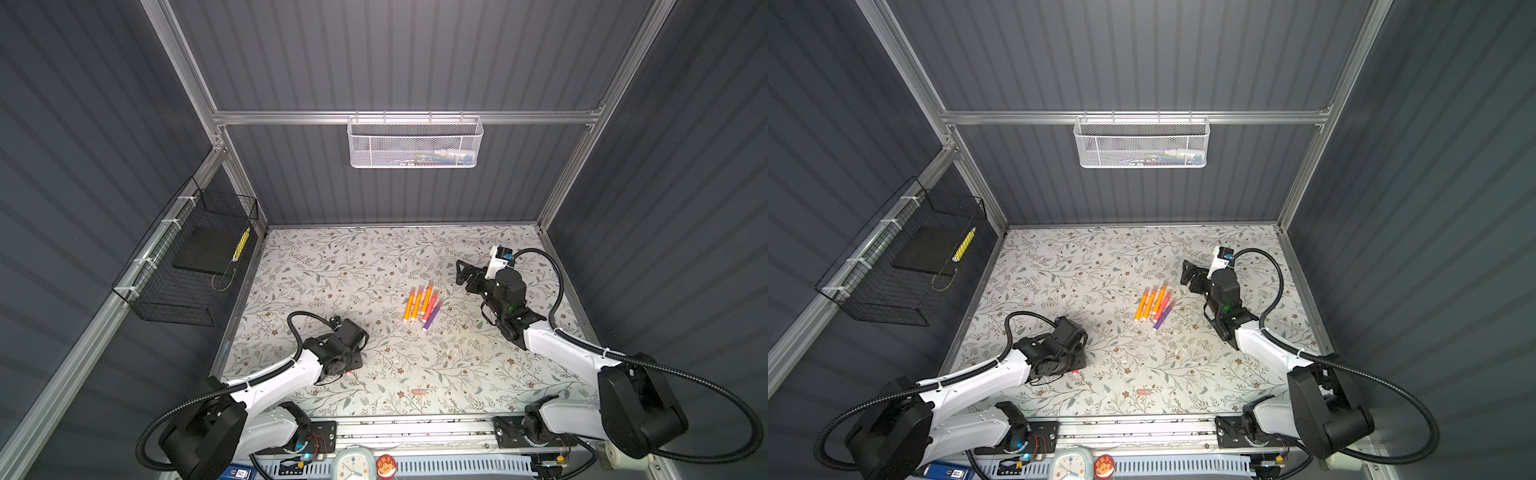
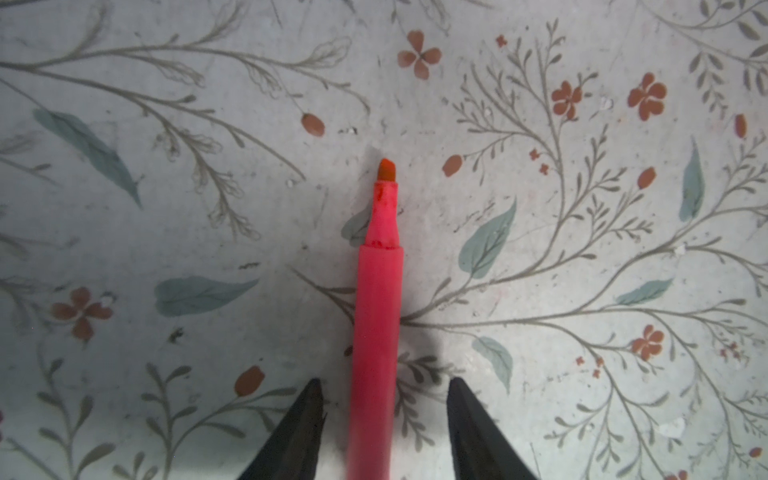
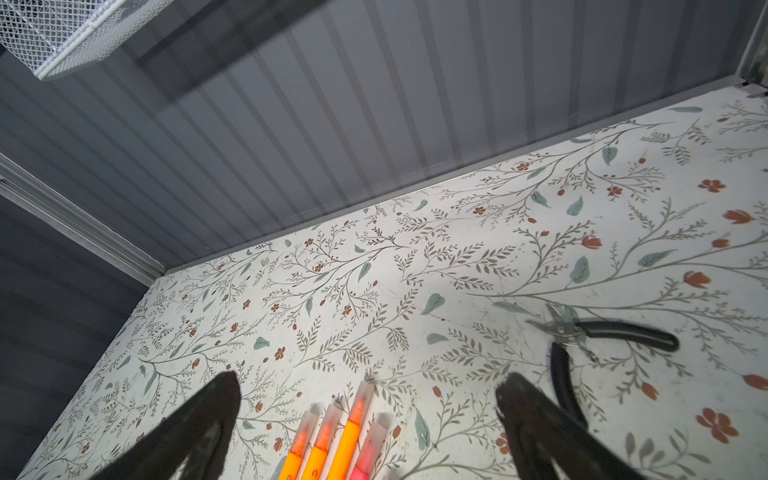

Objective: Insert the pens into the pen caps
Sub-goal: 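Lift the pink marker upright with the left gripper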

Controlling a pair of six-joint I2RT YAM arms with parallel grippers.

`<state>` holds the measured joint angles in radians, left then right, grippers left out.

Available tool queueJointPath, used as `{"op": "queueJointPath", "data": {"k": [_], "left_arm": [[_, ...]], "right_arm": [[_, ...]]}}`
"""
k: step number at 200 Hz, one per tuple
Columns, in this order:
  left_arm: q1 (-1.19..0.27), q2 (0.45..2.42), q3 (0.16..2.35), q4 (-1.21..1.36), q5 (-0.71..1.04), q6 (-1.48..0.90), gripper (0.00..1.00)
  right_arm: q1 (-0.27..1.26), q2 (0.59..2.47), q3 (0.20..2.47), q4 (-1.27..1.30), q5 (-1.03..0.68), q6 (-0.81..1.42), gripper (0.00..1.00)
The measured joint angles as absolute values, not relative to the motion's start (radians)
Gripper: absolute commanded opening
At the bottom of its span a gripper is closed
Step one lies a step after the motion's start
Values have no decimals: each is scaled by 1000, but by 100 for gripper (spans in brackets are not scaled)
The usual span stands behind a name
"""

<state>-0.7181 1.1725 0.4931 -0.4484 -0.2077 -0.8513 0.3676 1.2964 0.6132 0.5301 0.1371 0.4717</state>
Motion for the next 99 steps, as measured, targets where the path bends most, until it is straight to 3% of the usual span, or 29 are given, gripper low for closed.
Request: {"op": "queueJointPath", "data": {"k": [22, 48, 99], "left_arm": [[-718, 1171, 493, -456, -208, -851, 47], [-718, 1185, 500, -467, -211, -850, 33], [-716, 1218, 520, -479, -221, -847, 20]], "right_arm": [[368, 1291, 611, 530, 137, 471, 99], [368, 1289, 611, 530, 137, 471, 99], [366, 1289, 606, 531, 138, 472, 99]]}}
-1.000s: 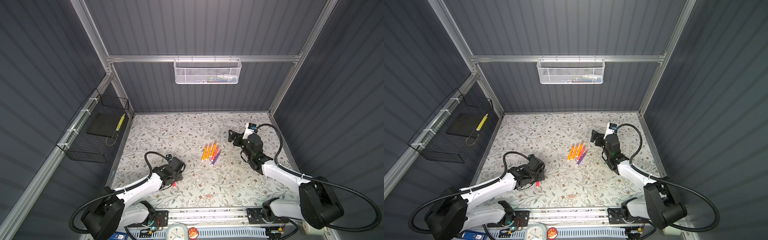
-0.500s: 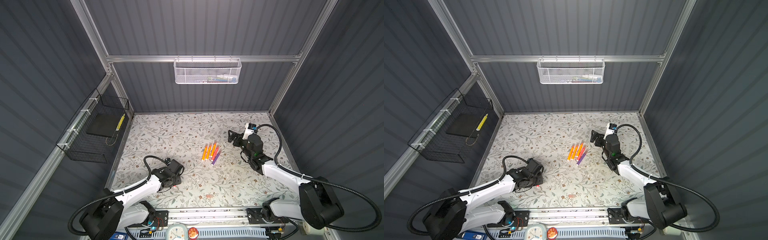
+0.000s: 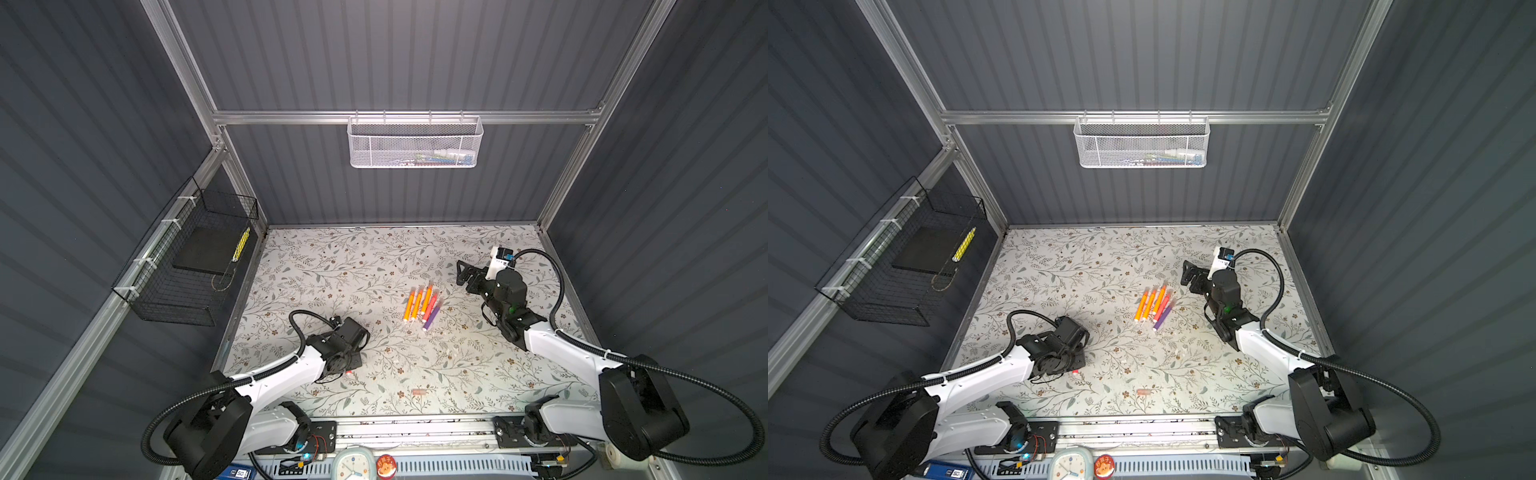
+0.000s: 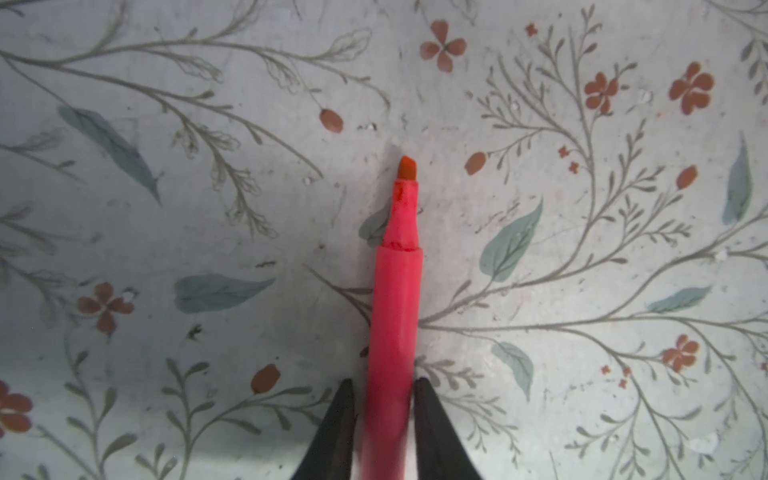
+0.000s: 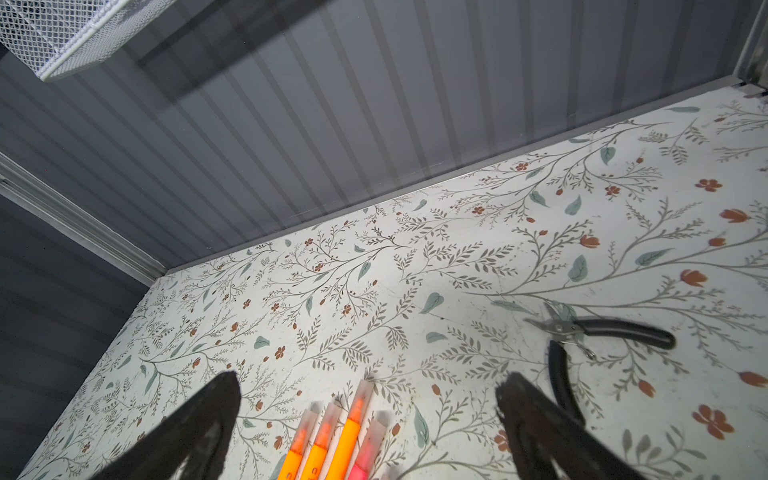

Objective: Insert the pens into the pen caps
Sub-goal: 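Lift the pink marker upright with the left gripper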

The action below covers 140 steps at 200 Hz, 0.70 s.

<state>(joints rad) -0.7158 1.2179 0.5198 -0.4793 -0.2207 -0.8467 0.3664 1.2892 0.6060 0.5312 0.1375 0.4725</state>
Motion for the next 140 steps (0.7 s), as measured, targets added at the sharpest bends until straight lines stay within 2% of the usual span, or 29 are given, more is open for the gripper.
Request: {"op": "queueJointPath", "data": {"k": [101, 140], "left_arm": [[-714, 1254, 550, -466, -220, -803, 4], [-714, 1259, 559, -294, -210, -738, 0]], "right_arm": [[354, 1283, 562, 556, 130, 509, 99], [354, 1227, 542, 562, 63, 571, 97]]}}
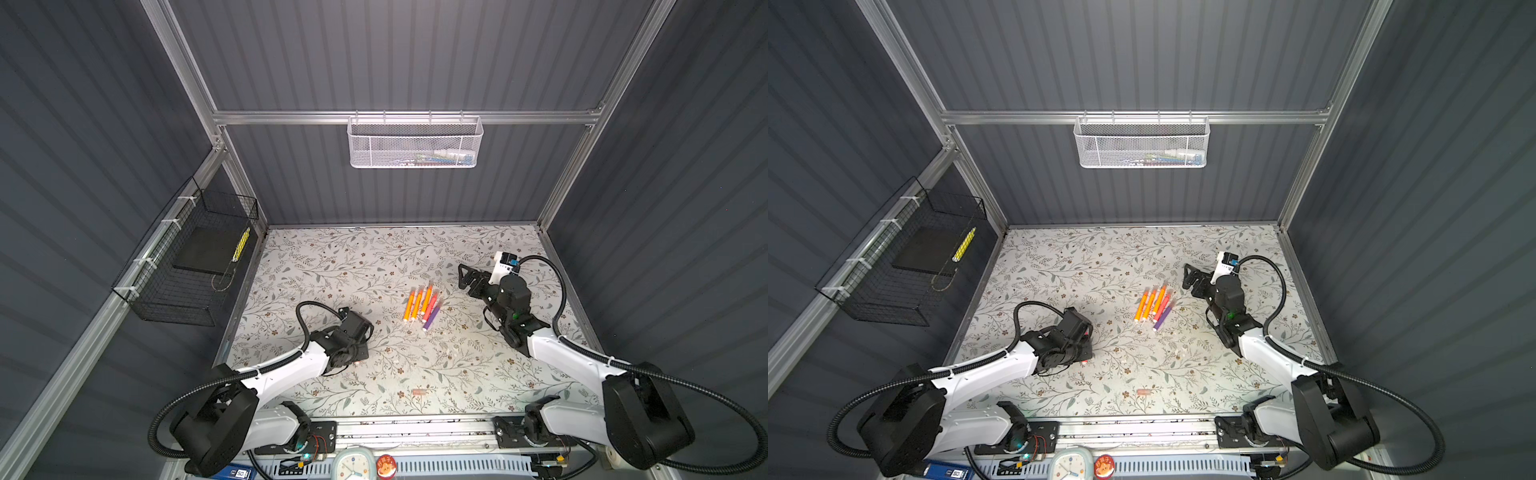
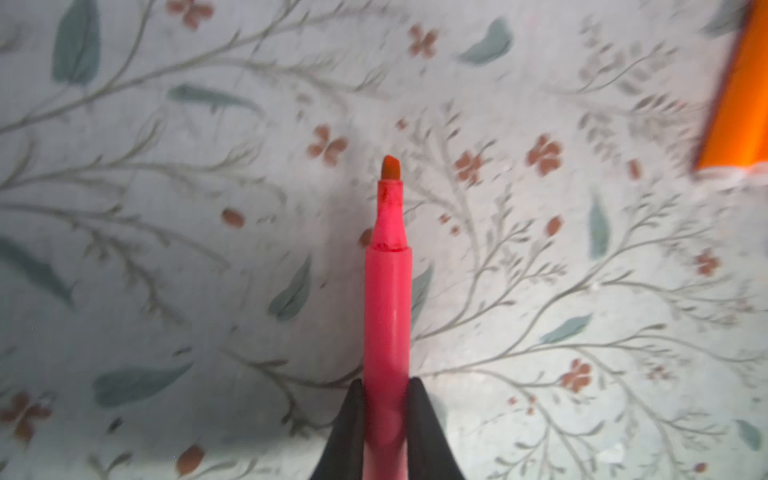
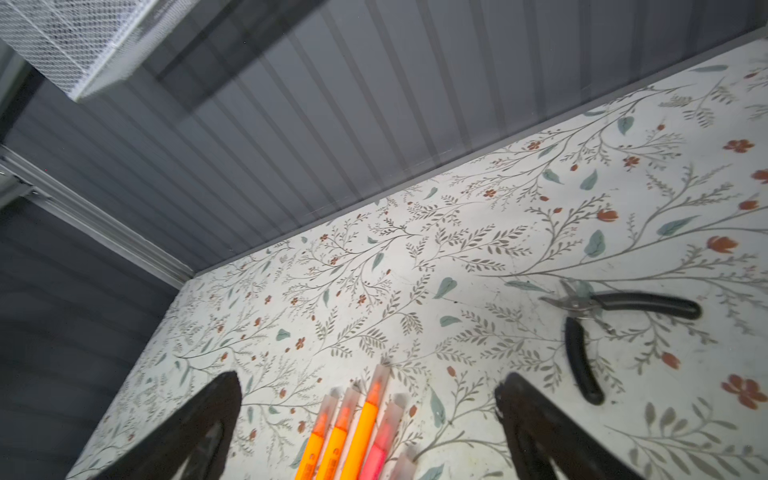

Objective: Insert the pens into the pen caps

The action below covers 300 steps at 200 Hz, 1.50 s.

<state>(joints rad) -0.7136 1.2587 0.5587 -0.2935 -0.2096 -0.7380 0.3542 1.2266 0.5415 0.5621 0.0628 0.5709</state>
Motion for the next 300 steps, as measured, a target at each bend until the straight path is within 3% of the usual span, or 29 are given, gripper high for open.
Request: {"op": "queueJointPath", "data": {"k": [36, 81, 188, 232, 300], "left_arm": [[-714, 1221, 562, -104, -167, -646, 0], [-714, 1125, 526, 97, -67, -500, 0], [-714, 1057, 495, 249, 156, -387, 0], [-714, 1049, 490, 271, 212, -376, 0], [-714, 1052, 490, 270, 237, -373, 0]], "right_arm": [[392, 1187, 529, 587, -26, 659, 97], [606, 1264, 530, 627, -109, 738, 91], [833, 1356, 604, 680, -179, 831, 79], [839, 1445, 667, 679, -180, 834, 63], [841, 1525, 736, 640, -194, 834, 23]]}}
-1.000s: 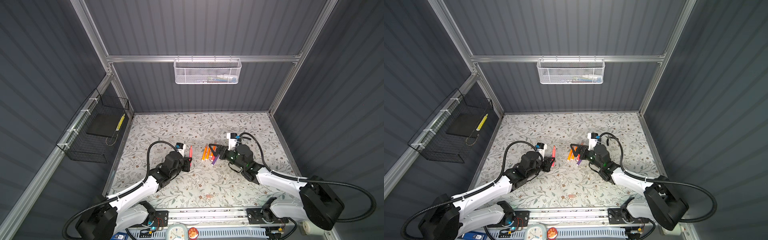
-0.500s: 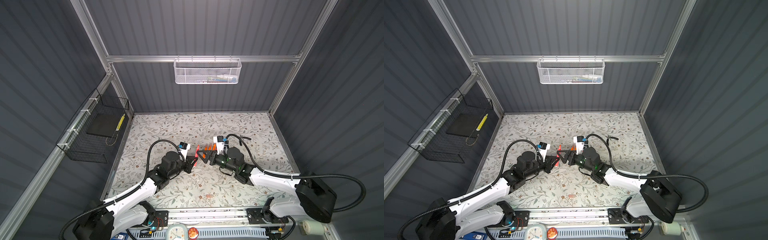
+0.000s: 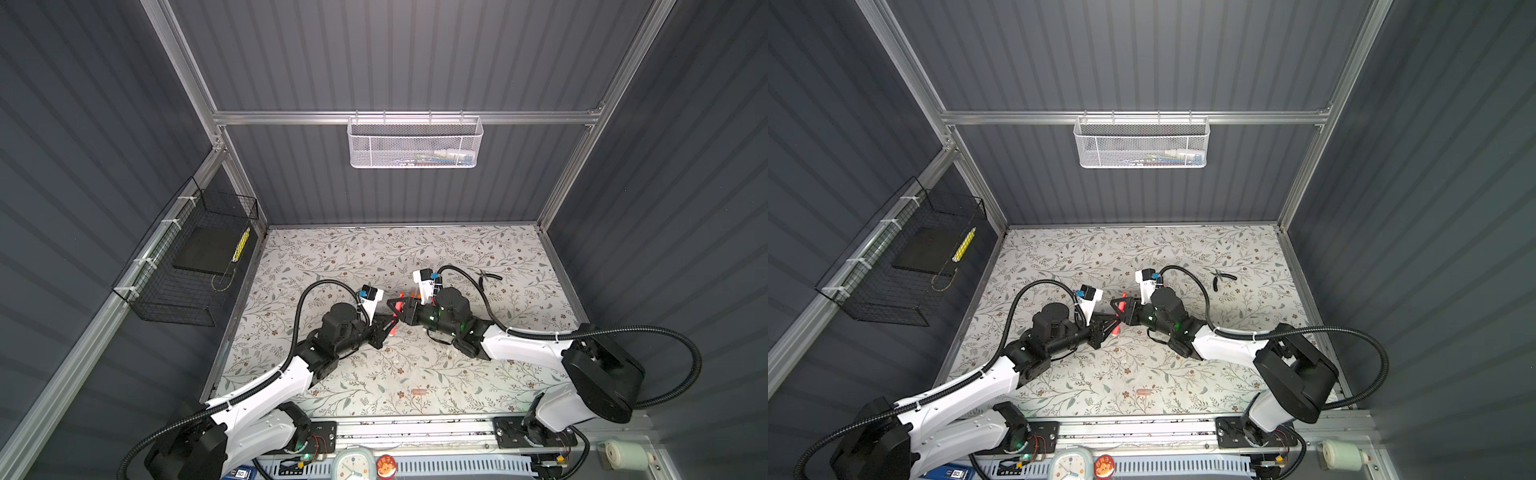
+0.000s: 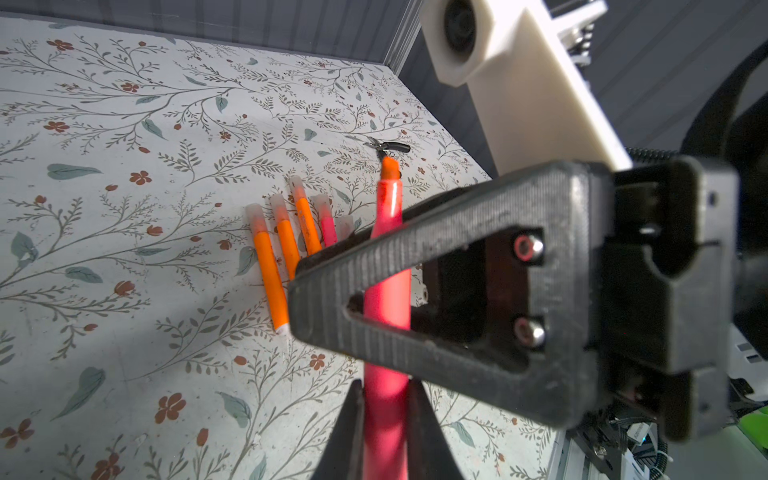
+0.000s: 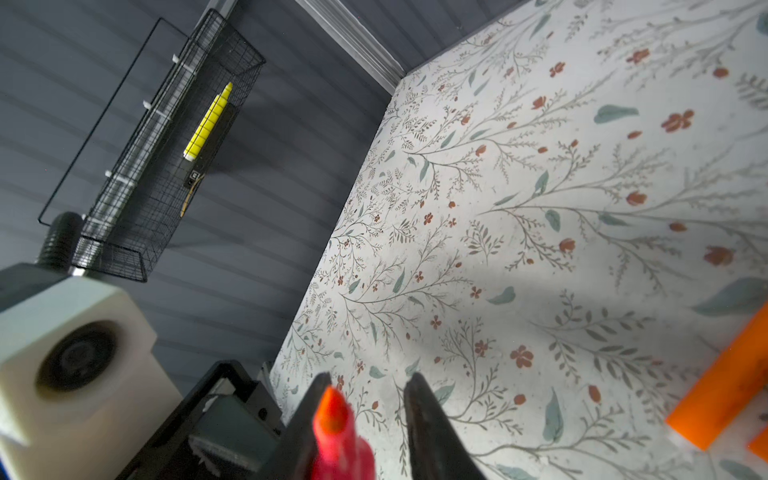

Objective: Insert the pens into the pen caps

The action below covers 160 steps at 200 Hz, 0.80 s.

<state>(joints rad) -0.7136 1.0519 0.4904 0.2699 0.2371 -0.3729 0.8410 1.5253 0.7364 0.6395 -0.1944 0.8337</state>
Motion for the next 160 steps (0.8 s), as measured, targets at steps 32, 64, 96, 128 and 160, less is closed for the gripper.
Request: {"op": "queueJointPath", "data": {"k": [32, 64, 96, 128, 160], "left_arm": [[-714, 1076, 491, 270, 237, -371, 5], [-714, 1097, 498, 268, 241, -366, 14], [-714, 1114, 512, 263, 249, -361, 22], [-714, 1133, 523, 267, 249, -358, 30], [-714, 1155, 531, 271, 253, -357, 36]], "right_arm": [[841, 1526, 741, 612, -191, 829, 12], [840, 1527, 741, 590, -186, 829, 6], [839, 1525, 741, 588, -175, 824, 3], [850, 1519, 741, 587, -182, 818, 1], [861, 1514, 741, 590, -189, 811, 0]]}}
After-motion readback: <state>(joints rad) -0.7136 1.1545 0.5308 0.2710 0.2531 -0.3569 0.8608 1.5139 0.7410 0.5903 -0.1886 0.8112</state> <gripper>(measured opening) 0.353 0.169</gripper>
